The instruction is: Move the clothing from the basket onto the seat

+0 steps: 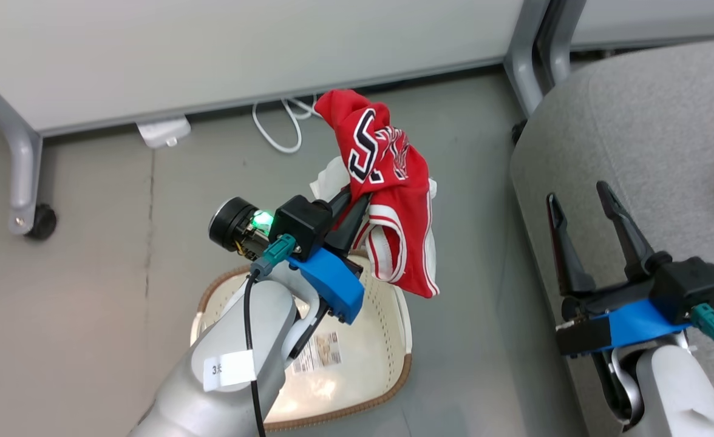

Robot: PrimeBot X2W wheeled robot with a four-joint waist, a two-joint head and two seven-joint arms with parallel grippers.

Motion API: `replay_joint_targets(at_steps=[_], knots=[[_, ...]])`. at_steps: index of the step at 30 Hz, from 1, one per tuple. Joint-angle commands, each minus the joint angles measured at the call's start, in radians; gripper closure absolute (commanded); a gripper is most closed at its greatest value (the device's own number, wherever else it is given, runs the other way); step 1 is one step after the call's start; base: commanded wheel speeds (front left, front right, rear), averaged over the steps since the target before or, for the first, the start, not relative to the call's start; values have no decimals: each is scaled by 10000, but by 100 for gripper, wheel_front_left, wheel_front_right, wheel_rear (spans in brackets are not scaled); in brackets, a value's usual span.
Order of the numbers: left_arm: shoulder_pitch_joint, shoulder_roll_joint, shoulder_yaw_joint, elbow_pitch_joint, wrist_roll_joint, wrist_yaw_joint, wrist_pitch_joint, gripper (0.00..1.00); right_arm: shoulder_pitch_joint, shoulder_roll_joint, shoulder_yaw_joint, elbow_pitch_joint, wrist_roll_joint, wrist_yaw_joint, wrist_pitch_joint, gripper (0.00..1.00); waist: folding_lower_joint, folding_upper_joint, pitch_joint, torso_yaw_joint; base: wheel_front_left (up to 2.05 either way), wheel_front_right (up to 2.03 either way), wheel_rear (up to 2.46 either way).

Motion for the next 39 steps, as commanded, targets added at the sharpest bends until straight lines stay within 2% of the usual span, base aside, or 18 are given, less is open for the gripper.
replay_joint_targets(at_steps=[1, 8, 17, 27, 39], knots=[[-59, -17, 37, -79, 58, -8, -49, 100, 187, 4, -1, 42, 26, 1, -5, 0, 3, -1, -427, 7, 0, 0, 0], [-299, -109, -128, -362, -30, -9, -49, 100, 724, 75, 50, 169, 22, 1, -4, 0, 3, -1, -1337, -23, 0, 0, 0], [-553, -132, -415, -413, -273, -9, -50, 100, 1228, 122, -13, 197, -20, 1, -5, 0, 3, -1, -1964, 79, 0, 0, 0], [-478, -142, -569, -299, -367, -9, -50, 100, 1153, 118, 188, 80, -19, 1, -5, 0, 3, -1, -2026, 121, 0, 0, 0], [-665, -143, -725, -350, -429, 22, -50, 100, 295, -18, 1386, -126, 81, 1, -5, 0, 3, -1, -1693, 204, 0, 0, 0]])
